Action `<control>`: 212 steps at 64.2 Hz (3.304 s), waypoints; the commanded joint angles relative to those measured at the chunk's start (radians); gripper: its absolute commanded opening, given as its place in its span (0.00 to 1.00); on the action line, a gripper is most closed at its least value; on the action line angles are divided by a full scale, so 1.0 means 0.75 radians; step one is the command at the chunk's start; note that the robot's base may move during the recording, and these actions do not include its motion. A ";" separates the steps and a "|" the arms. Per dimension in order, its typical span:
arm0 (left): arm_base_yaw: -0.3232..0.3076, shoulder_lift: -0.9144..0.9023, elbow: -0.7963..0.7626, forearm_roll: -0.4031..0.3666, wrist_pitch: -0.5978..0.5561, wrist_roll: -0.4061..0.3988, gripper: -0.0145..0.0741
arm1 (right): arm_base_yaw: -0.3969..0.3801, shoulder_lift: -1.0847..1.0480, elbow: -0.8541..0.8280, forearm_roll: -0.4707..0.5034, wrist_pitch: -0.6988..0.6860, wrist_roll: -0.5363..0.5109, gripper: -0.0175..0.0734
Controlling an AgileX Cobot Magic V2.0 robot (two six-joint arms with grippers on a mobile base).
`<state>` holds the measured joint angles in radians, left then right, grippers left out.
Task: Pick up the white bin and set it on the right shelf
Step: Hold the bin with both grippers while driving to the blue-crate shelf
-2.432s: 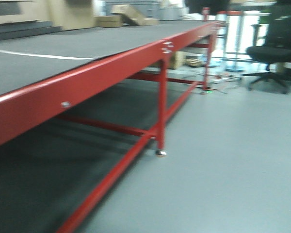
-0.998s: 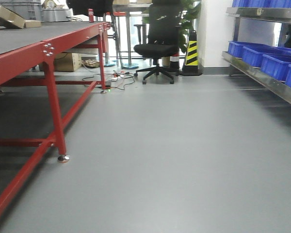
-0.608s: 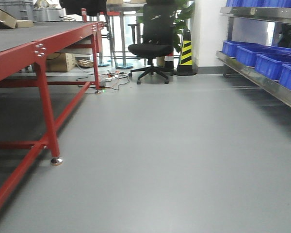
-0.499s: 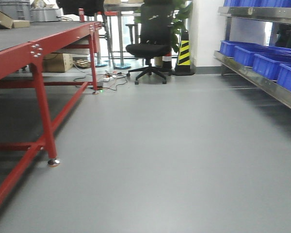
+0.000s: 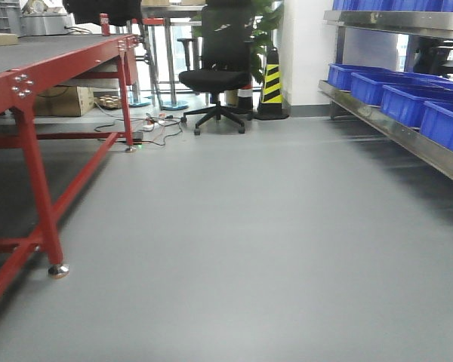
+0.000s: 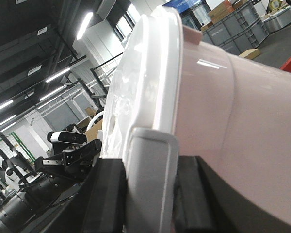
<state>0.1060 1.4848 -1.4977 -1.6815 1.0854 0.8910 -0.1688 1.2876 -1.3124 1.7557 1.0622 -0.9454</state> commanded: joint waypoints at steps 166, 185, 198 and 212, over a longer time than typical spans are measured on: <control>-0.064 -0.065 -0.052 -0.079 0.294 0.028 0.07 | 0.039 -0.054 -0.057 0.206 0.150 -0.018 0.45; -0.064 -0.065 -0.052 -0.079 0.294 0.028 0.07 | 0.039 -0.054 -0.057 0.206 0.152 -0.018 0.45; -0.064 -0.065 -0.052 -0.079 0.294 0.028 0.07 | 0.039 -0.054 -0.057 0.206 0.144 -0.018 0.45; -0.064 -0.065 -0.052 -0.079 0.294 0.028 0.07 | 0.039 -0.054 -0.057 0.206 0.138 -0.018 0.45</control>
<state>0.1041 1.4848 -1.4977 -1.6787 1.0854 0.8888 -0.1688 1.2876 -1.3124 1.7573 1.0321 -0.9454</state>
